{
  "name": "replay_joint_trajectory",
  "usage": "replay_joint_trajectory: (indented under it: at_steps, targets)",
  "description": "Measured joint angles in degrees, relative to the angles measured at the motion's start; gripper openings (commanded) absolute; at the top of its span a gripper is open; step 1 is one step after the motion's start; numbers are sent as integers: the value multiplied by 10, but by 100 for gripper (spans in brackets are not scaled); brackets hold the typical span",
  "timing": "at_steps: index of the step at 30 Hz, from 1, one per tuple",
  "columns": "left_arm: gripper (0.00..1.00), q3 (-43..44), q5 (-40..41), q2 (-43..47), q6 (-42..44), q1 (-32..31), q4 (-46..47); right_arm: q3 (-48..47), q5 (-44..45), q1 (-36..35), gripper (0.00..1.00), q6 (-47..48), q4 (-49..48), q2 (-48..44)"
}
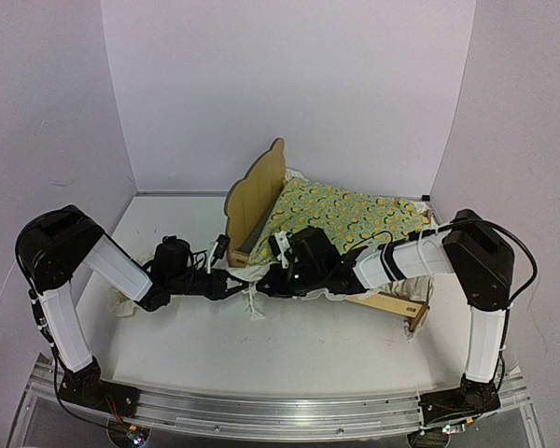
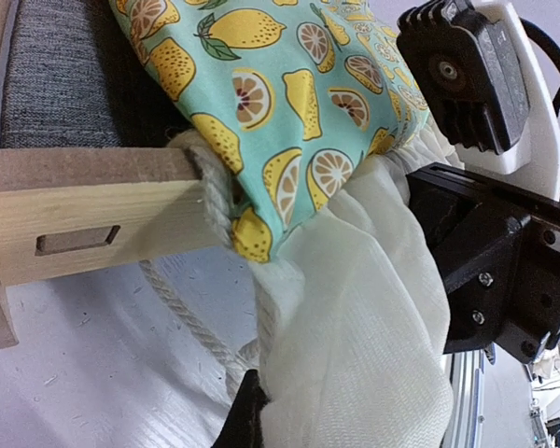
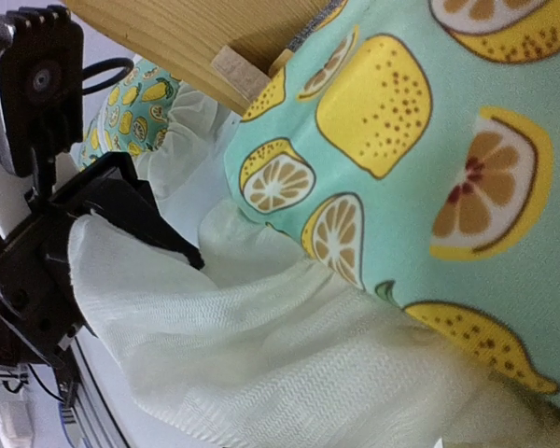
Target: Set up the pet bed
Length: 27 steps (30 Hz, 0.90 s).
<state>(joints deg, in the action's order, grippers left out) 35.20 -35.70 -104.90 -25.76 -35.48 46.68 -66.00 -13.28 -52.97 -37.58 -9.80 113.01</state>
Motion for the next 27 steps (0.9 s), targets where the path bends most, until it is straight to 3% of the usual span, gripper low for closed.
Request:
replay_joint_trajectory:
  at_steps: [8,13,18,27]
  targets:
    - [5,-1,16,0,4,3,0,-1,5,9,0,-143,-34,4]
    - [9,-1,19,0,4,7,0,-14,22,7,0,-203,-106,36]
    - [23,-1,15,0,5,10,-1,-37,29,6,0,-222,-163,82]
    - [50,-26,9,17,17,21,-2,-36,43,5,0,-217,-169,104]
